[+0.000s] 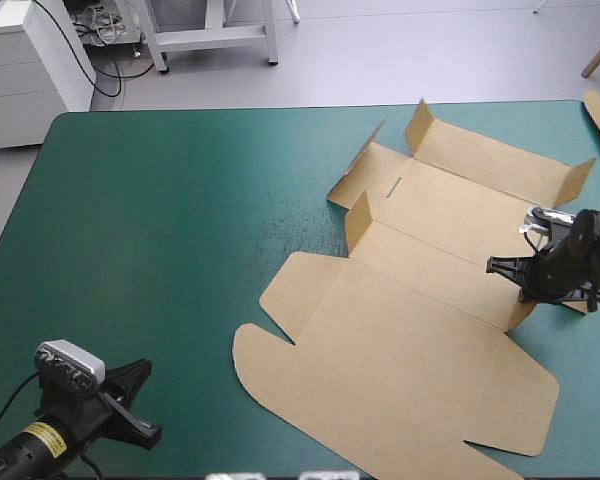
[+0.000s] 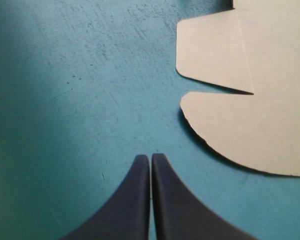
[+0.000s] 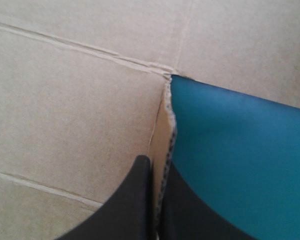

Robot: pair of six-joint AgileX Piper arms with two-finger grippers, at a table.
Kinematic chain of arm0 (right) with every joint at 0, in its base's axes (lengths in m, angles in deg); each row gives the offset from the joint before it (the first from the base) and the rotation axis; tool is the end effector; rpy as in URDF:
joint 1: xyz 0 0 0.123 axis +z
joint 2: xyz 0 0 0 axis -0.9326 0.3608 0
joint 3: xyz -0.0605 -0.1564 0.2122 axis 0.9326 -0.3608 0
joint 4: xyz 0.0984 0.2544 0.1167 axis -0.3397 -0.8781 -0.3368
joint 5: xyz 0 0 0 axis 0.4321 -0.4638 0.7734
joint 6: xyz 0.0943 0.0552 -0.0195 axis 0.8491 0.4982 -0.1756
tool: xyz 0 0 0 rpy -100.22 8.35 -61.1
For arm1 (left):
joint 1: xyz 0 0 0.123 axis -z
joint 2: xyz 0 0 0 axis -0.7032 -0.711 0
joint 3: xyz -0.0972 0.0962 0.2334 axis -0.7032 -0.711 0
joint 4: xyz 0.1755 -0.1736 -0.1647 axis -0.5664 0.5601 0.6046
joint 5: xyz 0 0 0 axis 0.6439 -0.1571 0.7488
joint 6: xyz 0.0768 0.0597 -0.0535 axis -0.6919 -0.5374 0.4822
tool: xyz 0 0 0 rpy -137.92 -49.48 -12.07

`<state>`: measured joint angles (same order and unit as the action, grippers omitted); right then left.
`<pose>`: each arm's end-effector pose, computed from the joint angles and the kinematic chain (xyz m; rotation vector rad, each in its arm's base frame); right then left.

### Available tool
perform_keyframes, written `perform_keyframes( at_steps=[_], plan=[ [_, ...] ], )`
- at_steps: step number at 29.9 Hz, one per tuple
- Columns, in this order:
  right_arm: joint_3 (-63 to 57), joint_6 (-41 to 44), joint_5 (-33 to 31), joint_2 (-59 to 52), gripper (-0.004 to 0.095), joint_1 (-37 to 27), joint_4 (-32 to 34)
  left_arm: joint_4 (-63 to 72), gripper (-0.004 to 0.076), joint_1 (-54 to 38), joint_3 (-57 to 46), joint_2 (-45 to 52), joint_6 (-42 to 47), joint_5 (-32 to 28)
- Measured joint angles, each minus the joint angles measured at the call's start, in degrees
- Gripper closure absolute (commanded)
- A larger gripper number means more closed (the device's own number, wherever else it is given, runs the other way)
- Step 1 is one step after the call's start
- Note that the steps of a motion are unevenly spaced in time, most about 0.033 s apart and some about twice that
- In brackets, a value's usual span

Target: Fold the box

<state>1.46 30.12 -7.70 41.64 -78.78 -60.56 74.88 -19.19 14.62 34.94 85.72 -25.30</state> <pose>0.3221 -0.0478 0.1987 0.3223 2.8786 0.0914 0.1200 -0.0641 0.2620 0.4848 2.0503 -0.3355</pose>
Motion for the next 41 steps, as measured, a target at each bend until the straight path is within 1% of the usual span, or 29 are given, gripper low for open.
perform_keyframes(
  at_steps=[4,9,13,20,26,33,41],
  plan=[
    [8.29,-4.07,-6.75,7.12,0.0929,0.39,-0.35,0.00,0.0731,0.00,0.00,0.00,0.00,0.00],
    [20.22,-9.95,-10.70,15.77,0.0929,2.29,1.45,0.00,0.0731,0.00,0.00,0.00,0.00,0.00],
    [28.90,-13.50,-10.98,21.66,0.0929,4.85,2.97,0.00,0.0731,0.00,0.00,0.00,0.00,0.00],
    [40.54,-21.16,-11.79,30.03,0.0930,12.54,4.58,0.00,0.0731,0.00,0.00,0.00,0.00,0.00],
    [45.79,-29.67,-11.68,33.68,0.0930,21.09,7.57,0.00,0.0731,0.00,0.00,0.00,0.00,0.00],
    [49.19,-39.37,-11.47,34.97,0.0930,31.24,12.45,0.00,0.0731,0.00,0.00,0.00,0.00,0.00],
    [52.54,-52.74,-11.63,35.35,0.0930,39.40,12.19,0.00,0.0731,0.00,0.00,0.00,0.00,0.00]
  ],
)
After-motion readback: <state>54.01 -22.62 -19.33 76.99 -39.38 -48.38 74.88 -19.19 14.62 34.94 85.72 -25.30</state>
